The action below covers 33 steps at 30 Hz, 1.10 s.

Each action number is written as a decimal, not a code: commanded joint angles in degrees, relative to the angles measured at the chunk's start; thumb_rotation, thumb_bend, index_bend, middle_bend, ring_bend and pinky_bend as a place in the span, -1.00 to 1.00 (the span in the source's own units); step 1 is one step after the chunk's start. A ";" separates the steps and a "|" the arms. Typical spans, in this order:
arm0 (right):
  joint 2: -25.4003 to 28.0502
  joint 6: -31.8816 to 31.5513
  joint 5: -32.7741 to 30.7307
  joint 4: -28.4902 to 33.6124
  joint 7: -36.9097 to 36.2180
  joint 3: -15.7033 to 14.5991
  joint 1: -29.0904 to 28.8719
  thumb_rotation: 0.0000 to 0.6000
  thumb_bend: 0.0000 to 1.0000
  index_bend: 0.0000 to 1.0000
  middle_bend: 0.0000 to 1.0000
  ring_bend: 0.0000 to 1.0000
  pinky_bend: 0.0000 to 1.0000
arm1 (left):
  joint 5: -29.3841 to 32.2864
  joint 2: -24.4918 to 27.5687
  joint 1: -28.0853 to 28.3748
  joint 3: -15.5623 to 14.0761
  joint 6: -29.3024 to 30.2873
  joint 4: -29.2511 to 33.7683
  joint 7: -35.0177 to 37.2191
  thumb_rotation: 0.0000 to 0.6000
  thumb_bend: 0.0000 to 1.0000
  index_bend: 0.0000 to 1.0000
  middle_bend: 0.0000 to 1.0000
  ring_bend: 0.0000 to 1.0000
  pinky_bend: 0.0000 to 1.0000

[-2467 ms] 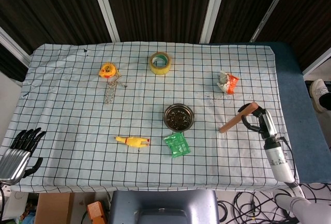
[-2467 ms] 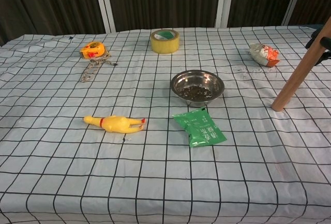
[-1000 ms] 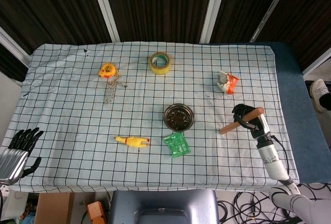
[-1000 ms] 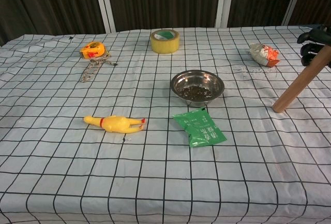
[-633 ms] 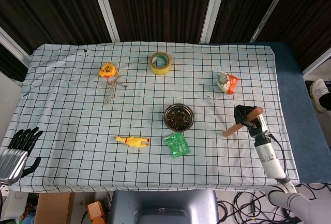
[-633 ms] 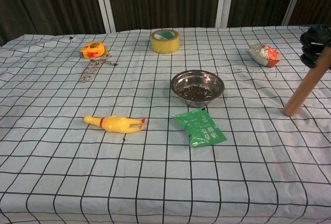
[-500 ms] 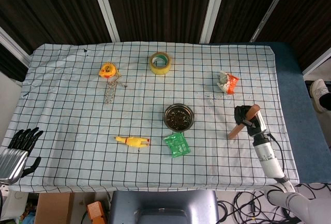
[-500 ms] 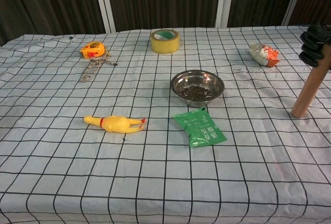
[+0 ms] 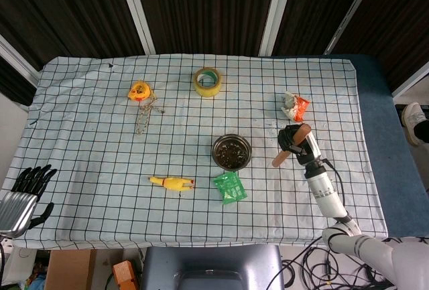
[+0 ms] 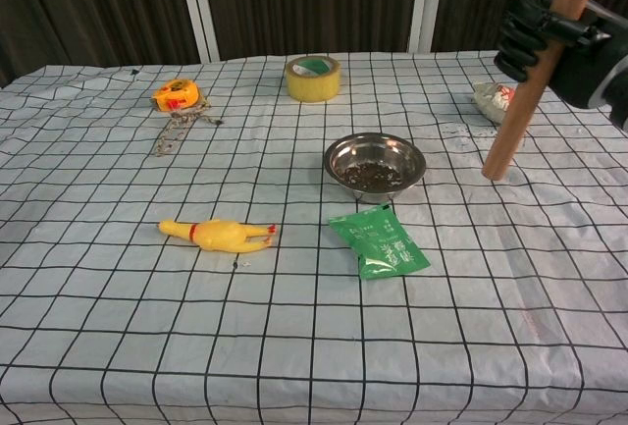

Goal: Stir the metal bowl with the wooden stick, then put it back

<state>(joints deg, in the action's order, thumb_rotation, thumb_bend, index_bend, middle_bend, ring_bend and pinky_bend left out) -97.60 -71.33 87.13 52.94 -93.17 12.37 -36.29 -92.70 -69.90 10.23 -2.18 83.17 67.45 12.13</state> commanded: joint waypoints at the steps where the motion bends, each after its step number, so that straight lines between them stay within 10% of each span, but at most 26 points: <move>1: -2.20 0.24 0.91 3.37 6.75 1.72 -3.85 1.00 0.45 1.00 0.85 1.00 1.00 | 0.03 -0.11 -0.05 0.03 0.11 -0.27 0.04 1.00 -0.17 -1.00 -0.94 -1.00 -0.93; 13: -9.97 5.29 -1.48 -2.02 19.50 5.64 -13.19 1.00 0.58 1.00 0.89 1.00 1.00 | 0.38 -0.02 -0.91 0.04 1.19 -2.02 1.54 1.00 -0.17 -1.00 -0.94 -1.00 -0.93; 33: -21.30 11.67 -3.07 -20.65 12.06 2.67 -17.33 1.00 0.71 1.00 0.92 1.00 1.00 | -0.77 1.26 -1.28 -0.14 2.70 0.48 -1.41 1.00 -0.17 -1.00 -0.95 -1.00 -0.93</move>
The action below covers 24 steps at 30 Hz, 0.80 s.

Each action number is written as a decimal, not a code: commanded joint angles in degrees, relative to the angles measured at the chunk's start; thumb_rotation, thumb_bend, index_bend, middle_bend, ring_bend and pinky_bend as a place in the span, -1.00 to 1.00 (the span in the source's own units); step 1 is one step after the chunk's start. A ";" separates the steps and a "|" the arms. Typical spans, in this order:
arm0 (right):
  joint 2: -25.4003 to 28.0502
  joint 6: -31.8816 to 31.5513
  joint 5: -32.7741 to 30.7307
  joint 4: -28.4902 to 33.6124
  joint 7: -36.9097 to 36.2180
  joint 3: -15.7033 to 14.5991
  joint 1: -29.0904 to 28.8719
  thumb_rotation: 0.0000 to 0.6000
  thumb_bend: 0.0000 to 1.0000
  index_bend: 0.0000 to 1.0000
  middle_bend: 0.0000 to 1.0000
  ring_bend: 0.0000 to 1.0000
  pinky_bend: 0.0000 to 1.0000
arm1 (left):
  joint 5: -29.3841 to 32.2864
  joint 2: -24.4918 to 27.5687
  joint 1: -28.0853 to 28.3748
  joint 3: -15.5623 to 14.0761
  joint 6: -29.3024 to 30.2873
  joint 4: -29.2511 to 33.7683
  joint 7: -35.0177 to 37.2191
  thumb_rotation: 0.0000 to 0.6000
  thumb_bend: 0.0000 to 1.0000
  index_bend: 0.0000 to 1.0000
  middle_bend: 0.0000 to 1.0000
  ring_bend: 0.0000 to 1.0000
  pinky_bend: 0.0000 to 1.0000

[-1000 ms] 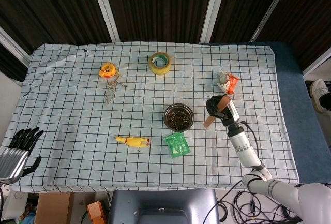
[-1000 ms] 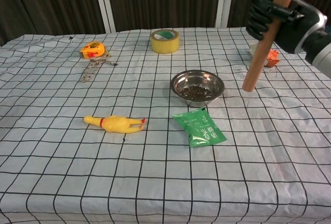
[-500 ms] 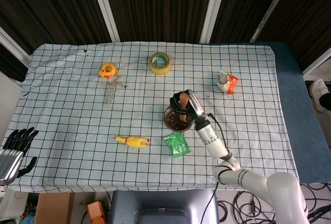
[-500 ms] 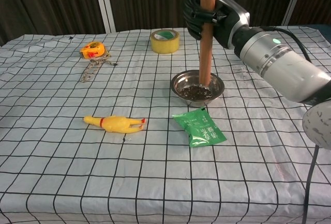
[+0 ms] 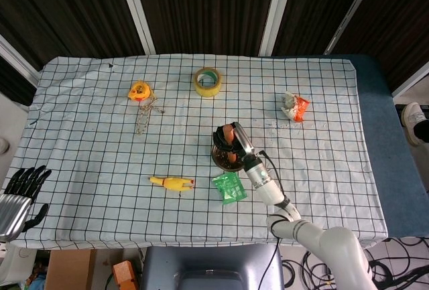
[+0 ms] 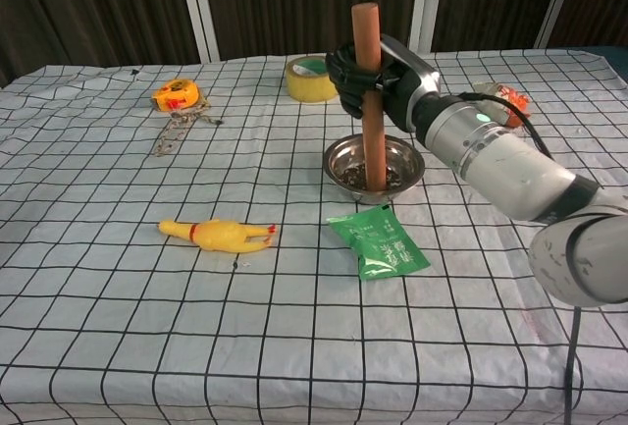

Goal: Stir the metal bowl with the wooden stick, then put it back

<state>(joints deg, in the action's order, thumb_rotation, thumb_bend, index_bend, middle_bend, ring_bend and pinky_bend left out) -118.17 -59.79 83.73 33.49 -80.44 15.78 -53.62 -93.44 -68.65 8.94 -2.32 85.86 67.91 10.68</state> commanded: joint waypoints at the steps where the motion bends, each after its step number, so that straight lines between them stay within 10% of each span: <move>1: -0.97 0.23 0.34 -1.75 -0.93 -0.96 0.09 1.00 0.71 1.00 0.92 1.00 1.00 | -0.07 0.01 0.00 -0.01 0.03 0.01 0.08 1.00 -0.17 -1.00 -0.95 -1.00 -0.93; 24: -0.77 0.12 -1.77 -0.37 1.26 1.26 -2.62 1.00 0.71 1.00 0.92 1.00 1.00 | 0.48 0.31 0.17 0.49 -0.25 -1.23 1.84 1.00 -0.17 -1.00 -0.95 -1.00 -0.93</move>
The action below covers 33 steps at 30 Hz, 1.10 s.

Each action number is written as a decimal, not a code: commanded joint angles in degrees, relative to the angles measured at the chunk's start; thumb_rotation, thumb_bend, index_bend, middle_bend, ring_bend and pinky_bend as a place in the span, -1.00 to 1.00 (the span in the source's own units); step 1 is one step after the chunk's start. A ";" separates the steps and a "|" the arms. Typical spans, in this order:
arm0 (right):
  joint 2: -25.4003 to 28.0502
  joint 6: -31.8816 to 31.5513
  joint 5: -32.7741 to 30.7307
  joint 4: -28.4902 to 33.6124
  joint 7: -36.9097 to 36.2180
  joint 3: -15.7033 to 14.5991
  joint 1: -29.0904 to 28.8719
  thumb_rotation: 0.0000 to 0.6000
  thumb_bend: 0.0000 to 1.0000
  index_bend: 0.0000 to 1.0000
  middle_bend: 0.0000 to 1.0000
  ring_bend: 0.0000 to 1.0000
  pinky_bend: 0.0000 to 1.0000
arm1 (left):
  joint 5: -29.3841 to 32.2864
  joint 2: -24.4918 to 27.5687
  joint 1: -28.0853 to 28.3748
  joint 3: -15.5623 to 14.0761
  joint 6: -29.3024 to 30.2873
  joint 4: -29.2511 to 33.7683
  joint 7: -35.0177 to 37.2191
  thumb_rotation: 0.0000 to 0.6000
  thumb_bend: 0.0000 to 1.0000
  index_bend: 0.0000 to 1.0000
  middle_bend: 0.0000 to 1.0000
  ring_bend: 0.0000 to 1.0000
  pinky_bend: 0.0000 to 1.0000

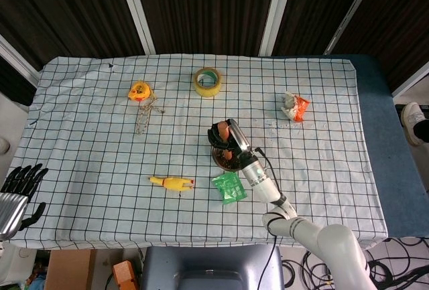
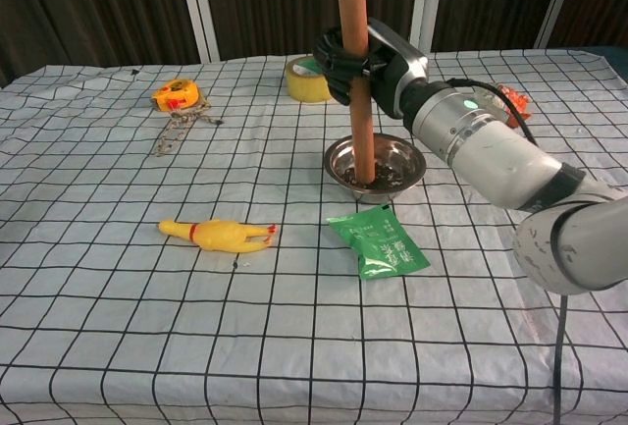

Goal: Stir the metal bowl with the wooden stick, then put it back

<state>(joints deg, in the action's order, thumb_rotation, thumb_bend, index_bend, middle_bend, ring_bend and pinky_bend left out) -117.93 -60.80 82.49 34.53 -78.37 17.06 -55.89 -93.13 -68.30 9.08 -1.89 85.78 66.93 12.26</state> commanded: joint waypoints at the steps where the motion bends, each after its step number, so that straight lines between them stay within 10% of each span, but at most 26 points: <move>1: -1.45 1.59 -0.64 -2.24 -1.45 -0.11 -0.41 1.00 0.71 1.00 0.92 1.00 1.00 | 0.26 -0.07 0.05 0.09 -0.28 -0.46 0.45 1.00 -0.17 -1.00 -0.95 -1.00 -0.93; 15: -2.31 1.25 -0.20 -5.68 -5.02 -1.30 0.16 1.00 0.71 1.00 0.92 1.00 1.00 | -0.01 -0.22 -0.14 0.05 0.30 -0.70 0.74 1.00 -0.17 -1.00 -0.95 -1.00 -0.93; 23: 3.65 -6.33 1.09 3.21 -2.79 0.31 0.60 1.00 0.71 1.00 0.92 1.00 1.00 | -0.46 0.43 -0.13 0.15 1.01 0.57 0.10 1.00 -0.17 -1.00 -0.95 -1.00 -0.93; 33: 19.64 -10.12 2.95 20.81 26.79 -3.81 7.69 1.00 0.71 1.00 0.92 1.00 1.00 | -1.59 1.92 0.38 0.34 1.82 3.12 -1.95 1.00 -0.17 -1.00 -0.95 -1.00 -0.93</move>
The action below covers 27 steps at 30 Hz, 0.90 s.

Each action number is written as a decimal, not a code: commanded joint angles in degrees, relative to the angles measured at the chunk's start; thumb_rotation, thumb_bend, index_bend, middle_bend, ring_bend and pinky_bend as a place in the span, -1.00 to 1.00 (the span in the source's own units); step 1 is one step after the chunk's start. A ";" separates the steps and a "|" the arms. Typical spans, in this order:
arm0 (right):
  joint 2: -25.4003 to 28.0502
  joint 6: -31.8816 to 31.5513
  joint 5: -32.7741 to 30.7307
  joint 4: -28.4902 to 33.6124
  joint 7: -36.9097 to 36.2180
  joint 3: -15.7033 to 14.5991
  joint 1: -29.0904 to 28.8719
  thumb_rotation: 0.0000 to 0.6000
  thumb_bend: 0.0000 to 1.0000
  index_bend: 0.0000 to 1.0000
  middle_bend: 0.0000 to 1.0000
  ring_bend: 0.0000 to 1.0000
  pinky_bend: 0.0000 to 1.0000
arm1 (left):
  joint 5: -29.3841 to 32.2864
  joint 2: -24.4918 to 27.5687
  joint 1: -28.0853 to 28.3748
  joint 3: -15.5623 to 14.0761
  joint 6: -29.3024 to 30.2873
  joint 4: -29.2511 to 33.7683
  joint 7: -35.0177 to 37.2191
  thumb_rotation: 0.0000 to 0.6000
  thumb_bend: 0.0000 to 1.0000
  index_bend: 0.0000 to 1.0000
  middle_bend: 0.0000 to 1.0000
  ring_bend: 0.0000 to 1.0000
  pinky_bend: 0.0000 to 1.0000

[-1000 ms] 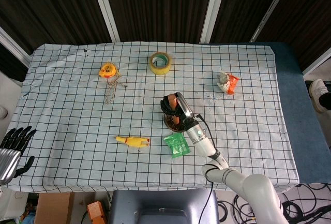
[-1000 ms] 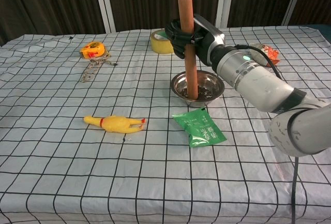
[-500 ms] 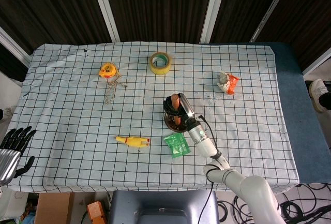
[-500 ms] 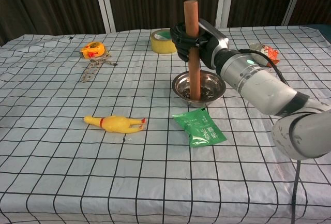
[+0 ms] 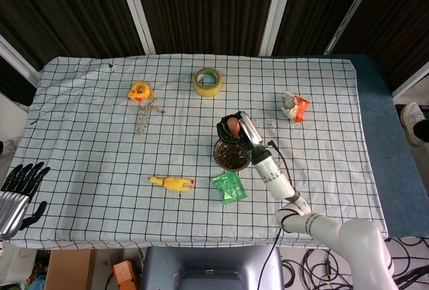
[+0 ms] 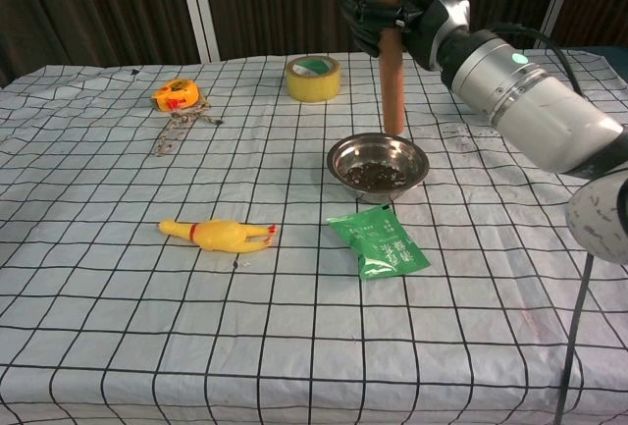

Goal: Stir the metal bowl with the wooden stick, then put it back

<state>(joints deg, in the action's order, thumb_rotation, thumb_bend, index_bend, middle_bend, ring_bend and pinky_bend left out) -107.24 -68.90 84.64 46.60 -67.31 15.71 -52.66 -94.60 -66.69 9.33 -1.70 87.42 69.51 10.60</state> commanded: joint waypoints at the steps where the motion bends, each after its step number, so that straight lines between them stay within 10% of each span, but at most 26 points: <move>1: 10.99 -1.13 0.30 10.53 19.39 -3.20 5.51 1.00 0.71 1.00 0.92 1.00 1.00 | -0.27 0.40 0.21 0.15 0.23 0.93 -0.46 1.00 -0.17 -1.00 -0.95 -1.00 -0.93; 7: 16.05 2.76 -3.96 12.28 36.10 -6.44 10.76 1.00 0.71 1.00 0.92 0.99 1.00 | -0.85 0.33 0.48 -0.05 0.00 2.24 -1.80 1.00 -0.17 -1.00 -0.95 -1.00 -0.93; 19: 9.77 8.06 -6.72 -2.25 39.82 -10.10 16.67 1.00 0.64 0.98 0.78 0.65 0.73 | -1.42 -0.67 1.22 -0.55 -1.33 2.21 -1.91 1.00 -0.17 -1.00 -0.95 -1.00 -0.93; 27: 8.04 13.38 -6.06 -6.55 45.45 -11.01 15.69 1.00 0.20 0.23 0.08 -0.01 0.19 | -1.28 -0.94 1.16 -0.84 -1.63 1.58 -1.55 1.00 -0.17 -1.00 -0.95 -1.00 -0.93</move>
<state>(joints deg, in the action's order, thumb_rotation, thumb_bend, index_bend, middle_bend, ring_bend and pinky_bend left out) -98.90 -57.36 78.64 40.54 -23.74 5.03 -36.68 -95.93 -67.60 10.50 -2.52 85.83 71.13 9.01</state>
